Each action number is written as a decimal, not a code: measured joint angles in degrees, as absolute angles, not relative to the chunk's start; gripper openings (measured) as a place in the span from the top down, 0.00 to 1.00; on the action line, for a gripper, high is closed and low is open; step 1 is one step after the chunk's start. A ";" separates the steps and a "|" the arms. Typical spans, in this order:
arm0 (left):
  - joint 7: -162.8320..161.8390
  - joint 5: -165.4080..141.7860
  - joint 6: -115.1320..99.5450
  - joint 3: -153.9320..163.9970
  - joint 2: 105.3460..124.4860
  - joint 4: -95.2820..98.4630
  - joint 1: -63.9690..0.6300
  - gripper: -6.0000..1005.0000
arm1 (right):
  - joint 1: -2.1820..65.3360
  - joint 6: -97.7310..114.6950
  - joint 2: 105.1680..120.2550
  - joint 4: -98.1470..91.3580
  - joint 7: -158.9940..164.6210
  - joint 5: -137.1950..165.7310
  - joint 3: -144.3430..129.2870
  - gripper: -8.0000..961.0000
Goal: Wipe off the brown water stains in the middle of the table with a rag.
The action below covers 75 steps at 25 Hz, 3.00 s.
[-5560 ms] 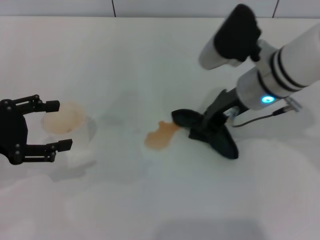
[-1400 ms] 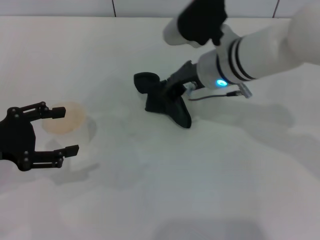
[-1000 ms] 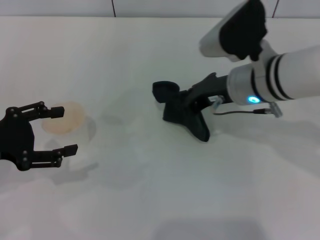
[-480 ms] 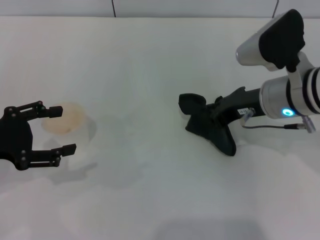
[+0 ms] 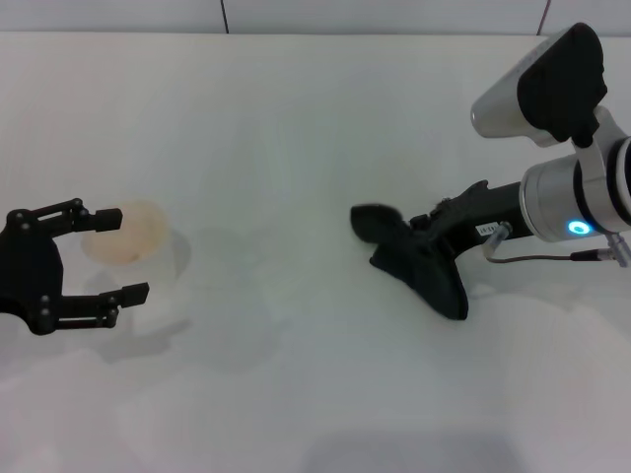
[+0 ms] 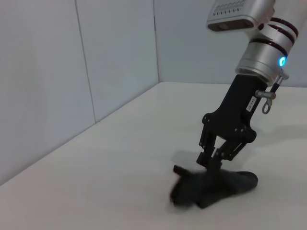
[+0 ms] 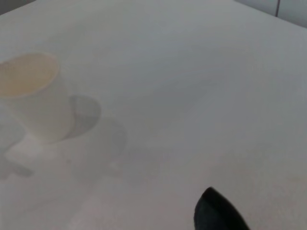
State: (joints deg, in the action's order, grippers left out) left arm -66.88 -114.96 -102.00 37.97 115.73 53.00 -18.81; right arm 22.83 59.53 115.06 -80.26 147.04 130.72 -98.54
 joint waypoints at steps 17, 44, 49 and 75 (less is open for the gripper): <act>-66.88 -114.90 -101.86 37.31 115.77 53.35 -18.81 0.13 | 21.09 59.73 115.11 -82.56 138.26 124.41 -94.95 0.36; -67.40 -114.24 -102.37 34.95 116.10 53.79 -16.11 0.13 | 17.64 65.68 115.08 -78.66 112.55 112.10 -88.42 0.27; -67.30 -114.24 -102.18 34.98 116.11 53.79 -15.94 0.13 | 17.49 65.73 115.02 -78.13 111.70 110.12 -87.81 0.27; -67.04 -114.26 -102.29 34.89 116.80 53.79 -15.10 0.13 | 17.16 68.37 115.05 -72.10 101.64 99.29 -84.96 0.27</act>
State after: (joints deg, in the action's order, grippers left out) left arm -67.04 -114.26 -102.29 34.89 116.80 53.79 -15.10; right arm 17.16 68.37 115.05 -72.10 101.64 99.29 -84.96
